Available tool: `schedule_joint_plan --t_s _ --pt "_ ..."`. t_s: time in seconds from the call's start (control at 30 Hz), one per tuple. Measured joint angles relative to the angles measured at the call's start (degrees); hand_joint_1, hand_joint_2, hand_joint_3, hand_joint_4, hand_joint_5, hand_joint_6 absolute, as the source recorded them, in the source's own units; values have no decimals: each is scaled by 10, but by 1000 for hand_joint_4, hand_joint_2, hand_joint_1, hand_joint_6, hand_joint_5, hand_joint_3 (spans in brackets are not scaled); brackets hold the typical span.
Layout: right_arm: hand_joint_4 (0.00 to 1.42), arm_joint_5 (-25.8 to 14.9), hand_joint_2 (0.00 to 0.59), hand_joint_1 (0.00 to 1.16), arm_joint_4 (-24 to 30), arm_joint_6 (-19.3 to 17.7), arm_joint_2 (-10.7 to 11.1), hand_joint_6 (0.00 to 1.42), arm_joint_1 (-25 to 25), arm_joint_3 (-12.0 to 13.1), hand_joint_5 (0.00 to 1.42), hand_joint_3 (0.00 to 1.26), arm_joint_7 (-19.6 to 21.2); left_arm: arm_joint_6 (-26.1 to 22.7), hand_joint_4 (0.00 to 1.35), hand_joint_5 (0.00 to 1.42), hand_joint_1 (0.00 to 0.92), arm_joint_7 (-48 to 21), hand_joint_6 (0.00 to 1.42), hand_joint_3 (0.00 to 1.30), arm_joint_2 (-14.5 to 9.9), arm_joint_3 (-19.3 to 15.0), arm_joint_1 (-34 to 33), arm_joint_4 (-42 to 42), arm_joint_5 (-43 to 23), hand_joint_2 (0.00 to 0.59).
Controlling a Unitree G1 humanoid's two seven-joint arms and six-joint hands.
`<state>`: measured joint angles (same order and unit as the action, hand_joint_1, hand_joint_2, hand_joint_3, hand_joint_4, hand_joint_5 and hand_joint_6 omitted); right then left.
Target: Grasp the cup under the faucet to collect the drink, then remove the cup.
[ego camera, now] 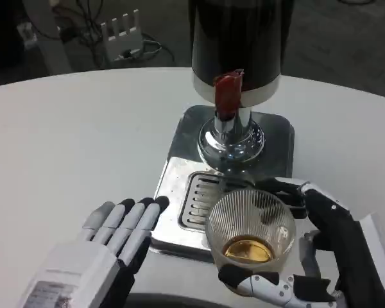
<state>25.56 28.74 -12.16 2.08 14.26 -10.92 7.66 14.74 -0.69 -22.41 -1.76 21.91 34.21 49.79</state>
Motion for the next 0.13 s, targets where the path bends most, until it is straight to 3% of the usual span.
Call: schedule_joint_plan --t_s 0.13 --pt "1028 0 57 898 2 0 0 1424 1 0 1230 905 0 0 0 0 0 -1 0 0 0 5 1 1 0 107"
